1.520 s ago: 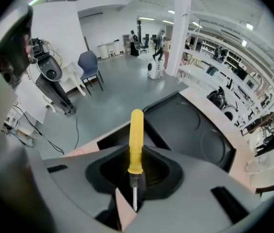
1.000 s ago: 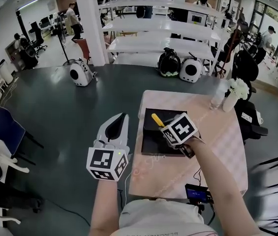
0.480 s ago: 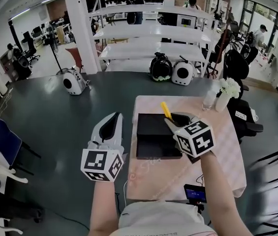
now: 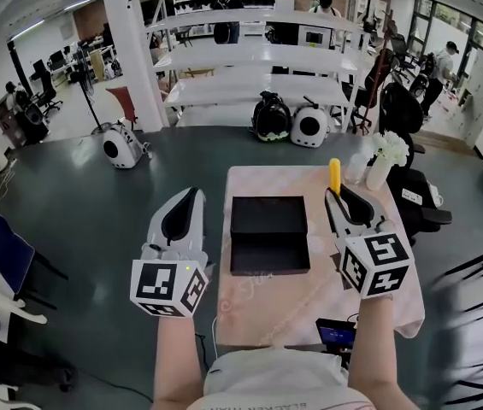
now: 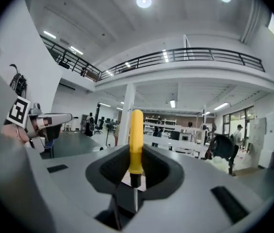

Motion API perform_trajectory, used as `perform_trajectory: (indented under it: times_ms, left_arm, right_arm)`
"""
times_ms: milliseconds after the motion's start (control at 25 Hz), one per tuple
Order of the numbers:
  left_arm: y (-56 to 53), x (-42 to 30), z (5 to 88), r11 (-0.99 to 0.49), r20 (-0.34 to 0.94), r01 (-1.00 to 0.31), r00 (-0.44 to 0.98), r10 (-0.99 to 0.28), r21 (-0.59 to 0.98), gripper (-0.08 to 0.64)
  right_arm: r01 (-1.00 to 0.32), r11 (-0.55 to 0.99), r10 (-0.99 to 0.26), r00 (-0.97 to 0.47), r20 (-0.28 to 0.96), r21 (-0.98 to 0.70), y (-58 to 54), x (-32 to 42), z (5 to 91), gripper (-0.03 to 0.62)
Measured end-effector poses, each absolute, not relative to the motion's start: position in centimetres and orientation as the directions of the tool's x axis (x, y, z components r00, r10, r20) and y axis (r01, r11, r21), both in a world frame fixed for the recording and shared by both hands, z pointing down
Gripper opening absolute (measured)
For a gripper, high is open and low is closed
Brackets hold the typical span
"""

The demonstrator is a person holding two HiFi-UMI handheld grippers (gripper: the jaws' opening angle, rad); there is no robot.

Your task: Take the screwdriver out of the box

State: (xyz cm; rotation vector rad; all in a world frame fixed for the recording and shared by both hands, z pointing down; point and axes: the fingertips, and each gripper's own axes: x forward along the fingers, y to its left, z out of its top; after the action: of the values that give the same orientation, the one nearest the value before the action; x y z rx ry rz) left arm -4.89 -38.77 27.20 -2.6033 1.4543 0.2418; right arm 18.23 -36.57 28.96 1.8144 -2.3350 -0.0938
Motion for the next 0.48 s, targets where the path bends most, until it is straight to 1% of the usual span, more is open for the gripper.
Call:
perform_trajectory:
  times_ms: [200, 320, 480]
  left_arm:
    - [-38.4, -4.4, 26.1, -0.521, -0.229, -0.85, 0.524, -0.82, -0.078, 0.009]
    - [-38.2, -4.2, 25.5, -0.522, -0.239, -0.849, 0.526, -0.817, -0.085, 0.009]
    - [-37.8, -4.0, 25.0, -0.514, -0.255, -0.852, 0.52, -0.815, -0.094, 0.009]
  right_arm:
    - [-0.953, 0.199, -0.979, -0.205, -0.004, 0.23, -33.8, 18.7, 25.7, 0.086]
    - [-0.947, 0.17, -0.982, -0.185, -0.031, 0.271, -33.1, 18.4, 24.6, 0.086]
    - [-0.947, 0.17, -0.98, -0.193, -0.056, 0.273, -32.4, 17.8, 24.0, 0.086]
